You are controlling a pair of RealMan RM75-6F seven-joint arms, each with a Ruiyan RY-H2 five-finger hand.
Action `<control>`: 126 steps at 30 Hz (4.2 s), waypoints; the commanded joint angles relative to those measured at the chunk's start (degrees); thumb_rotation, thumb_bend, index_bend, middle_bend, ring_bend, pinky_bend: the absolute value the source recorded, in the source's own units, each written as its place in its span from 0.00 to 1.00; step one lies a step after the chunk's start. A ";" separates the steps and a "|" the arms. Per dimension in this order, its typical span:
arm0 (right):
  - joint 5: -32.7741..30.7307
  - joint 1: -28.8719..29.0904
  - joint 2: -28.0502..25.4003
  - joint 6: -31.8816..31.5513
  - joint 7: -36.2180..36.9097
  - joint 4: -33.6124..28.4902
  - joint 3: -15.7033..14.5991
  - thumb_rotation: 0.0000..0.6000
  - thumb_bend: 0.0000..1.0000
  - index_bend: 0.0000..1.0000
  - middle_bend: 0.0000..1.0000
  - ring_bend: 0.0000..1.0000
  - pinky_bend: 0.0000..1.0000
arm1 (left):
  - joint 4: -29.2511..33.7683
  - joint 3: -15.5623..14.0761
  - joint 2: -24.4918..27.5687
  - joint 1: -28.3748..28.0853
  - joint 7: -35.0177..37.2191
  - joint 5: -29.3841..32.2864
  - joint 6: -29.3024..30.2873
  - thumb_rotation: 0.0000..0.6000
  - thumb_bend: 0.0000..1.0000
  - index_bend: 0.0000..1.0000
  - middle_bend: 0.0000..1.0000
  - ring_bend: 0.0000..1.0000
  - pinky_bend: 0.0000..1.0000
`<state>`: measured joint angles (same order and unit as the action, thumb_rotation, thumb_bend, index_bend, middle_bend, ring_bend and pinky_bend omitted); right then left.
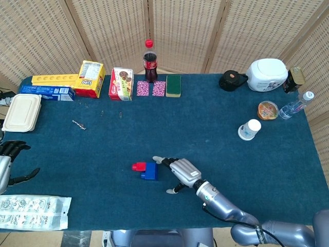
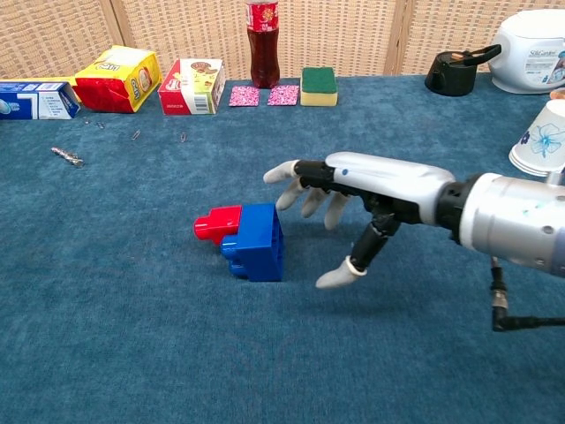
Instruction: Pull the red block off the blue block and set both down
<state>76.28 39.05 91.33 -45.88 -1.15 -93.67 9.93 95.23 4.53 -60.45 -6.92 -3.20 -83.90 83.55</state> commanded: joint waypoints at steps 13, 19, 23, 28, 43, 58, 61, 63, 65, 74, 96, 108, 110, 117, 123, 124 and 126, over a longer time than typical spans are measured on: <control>-10.94 4.88 7.13 1.15 -7.91 5.57 2.68 1.00 0.16 0.06 0.21 0.26 0.31 | -2.03 -0.10 0.10 0.50 2.72 0.23 0.63 0.70 0.20 0.35 0.31 0.23 0.29; -13.48 6.09 9.00 0.98 -8.75 7.47 3.19 1.00 0.18 0.17 0.31 0.37 0.37 | -2.75 -0.11 0.19 0.83 3.69 0.59 0.90 0.70 0.20 0.35 0.31 0.23 0.29; -14.62 6.67 10.40 0.06 -9.08 8.40 3.62 1.00 0.19 0.21 0.35 0.44 0.42 | -3.15 -0.13 0.28 1.09 4.12 0.66 1.23 0.69 0.20 0.35 0.31 0.23 0.29; -16.05 7.39 12.08 -1.36 -9.74 9.09 4.41 1.00 0.19 0.26 0.37 0.46 0.44 | -3.58 -0.08 0.28 1.02 4.50 0.71 1.12 0.71 0.20 0.36 0.31 0.23 0.29; -15.10 6.40 11.21 -3.99 -6.78 8.81 4.70 1.00 0.21 0.43 0.51 0.66 0.60 | -2.68 -0.51 0.48 0.23 3.47 -1.14 0.74 0.70 0.20 0.35 0.31 0.23 0.29; -13.31 3.04 0.52 -3.74 -0.24 -1.52 4.39 1.00 0.21 0.43 0.51 0.66 0.60 | 6.44 -2.33 0.41 -8.77 -7.00 -11.63 -9.03 0.71 0.20 0.35 0.31 0.23 0.29; -13.02 2.83 -0.56 -3.72 0.50 -2.50 4.29 1.00 0.21 0.43 0.51 0.66 0.60 | 7.76 -1.47 -0.91 -12.12 -10.16 -12.72 -12.70 0.73 0.21 0.36 0.31 0.23 0.29; -13.00 2.71 -1.29 -3.66 1.07 -3.19 4.32 1.00 0.21 0.43 0.51 0.66 0.60 | 8.12 -0.63 -2.59 -14.35 -12.22 -13.22 -14.75 0.73 0.22 0.36 0.31 0.23 0.29; -13.17 2.52 -2.15 -3.61 1.81 -3.87 4.47 1.00 0.21 0.43 0.51 0.66 0.60 | 8.07 0.51 -4.91 -16.67 -14.19 -13.61 -16.49 0.72 0.22 0.35 0.31 0.23 0.29; -13.34 1.64 -5.31 -3.79 4.91 -5.73 5.00 1.00 0.21 0.43 0.51 0.66 0.60 | 2.63 3.38 -15.74 -23.91 -16.22 -12.96 -20.88 0.72 0.22 0.35 0.31 0.23 0.29; -11.59 -0.13 -12.50 -3.49 11.40 -9.85 5.24 1.00 0.21 0.44 0.51 0.66 0.61 | -12.26 5.80 -33.01 -33.74 -16.75 -16.80 -16.88 0.86 0.26 0.36 0.31 0.23 0.29; -11.11 -0.49 -14.18 -3.48 13.36 -10.23 5.11 1.00 0.21 0.45 0.51 0.67 0.61 | -17.54 5.94 -37.44 -36.88 -16.27 -16.65 -15.81 0.86 0.26 0.35 0.31 0.23 0.29; -11.02 -0.55 -14.41 -3.57 13.46 -10.30 5.07 1.00 0.21 0.45 0.51 0.67 0.61 | -18.21 6.06 -38.05 -37.29 -16.12 -16.77 -15.33 0.89 0.26 0.35 0.31 0.23 0.29; -10.95 -0.69 -15.14 -3.60 14.12 -10.73 5.00 1.00 0.21 0.45 0.52 0.67 0.61 | -19.98 6.08 -39.67 -38.81 -16.34 -17.06 -14.77 0.92 0.26 0.36 0.31 0.23 0.29; -10.84 -0.84 -16.21 -3.17 15.36 -11.50 4.97 1.00 0.21 0.46 0.52 0.68 0.62 | -23.06 6.28 -41.46 -40.78 -19.22 -18.25 -13.92 0.99 0.27 0.36 0.31 0.23 0.29; -10.82 -0.87 -16.34 -3.20 15.44 -11.52 4.95 1.00 0.21 0.46 0.52 0.68 0.62 | -23.71 6.27 -41.85 -41.05 -19.44 -18.43 -13.58 1.00 0.28 0.36 0.31 0.23 0.29; -10.80 -0.96 -16.58 -3.23 15.65 -11.66 4.89 1.00 0.21 0.46 0.52 0.68 0.62 | -24.29 6.31 -42.51 -41.19 -19.10 -18.20 -13.01 1.00 0.28 0.36 0.31 0.23 0.29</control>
<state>65.47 38.12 74.79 -49.10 14.45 -105.29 14.84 71.23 10.85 -102.63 -47.87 -22.27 -102.02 70.21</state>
